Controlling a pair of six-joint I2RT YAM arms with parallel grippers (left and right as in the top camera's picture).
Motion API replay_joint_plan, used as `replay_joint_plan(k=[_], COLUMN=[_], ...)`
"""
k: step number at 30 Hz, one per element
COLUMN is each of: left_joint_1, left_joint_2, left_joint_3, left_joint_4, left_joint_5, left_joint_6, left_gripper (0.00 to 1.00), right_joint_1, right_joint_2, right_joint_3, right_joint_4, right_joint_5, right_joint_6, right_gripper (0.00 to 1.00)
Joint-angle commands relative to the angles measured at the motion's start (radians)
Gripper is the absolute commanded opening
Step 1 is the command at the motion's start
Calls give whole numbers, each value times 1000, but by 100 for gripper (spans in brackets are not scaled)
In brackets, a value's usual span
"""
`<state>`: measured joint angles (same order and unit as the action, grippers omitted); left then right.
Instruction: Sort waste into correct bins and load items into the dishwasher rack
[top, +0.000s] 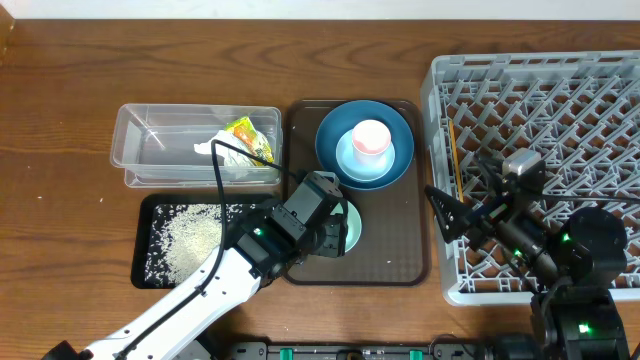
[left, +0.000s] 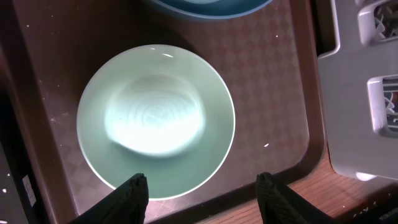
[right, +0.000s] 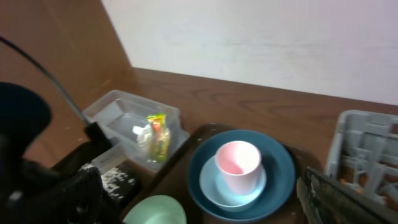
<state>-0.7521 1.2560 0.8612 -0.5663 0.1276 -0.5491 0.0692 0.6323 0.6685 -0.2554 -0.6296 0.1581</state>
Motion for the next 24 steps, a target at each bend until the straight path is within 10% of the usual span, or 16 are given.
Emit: replay_joint_plan(k=[1,4,8,10,24], left_joint_1=[0,0,0,0,1], left_joint_2=[6,6,6,6,-240], left_joint_3=[13,13,13,13,13], left_joint_4=[-2,-2,-2,-8,-159], left_joint_5=[-13,-13,-13,-13,-274], left_joint_6=[7,7,7,10,12], left_gripper=[51,40,36,6,6], right_joint_1=[10,10,10,10,18], right_joint_2=[-4,-3,6,18,215], right_joint_3=[24,24,24,23,24], right_joint_4=[5,-2,-37,-57,-206], right_joint_5=[-106,-95,-66,-66,-32], right_joint_6=[28,28,28,28,24], right_gripper=[91,30,1,1,1])
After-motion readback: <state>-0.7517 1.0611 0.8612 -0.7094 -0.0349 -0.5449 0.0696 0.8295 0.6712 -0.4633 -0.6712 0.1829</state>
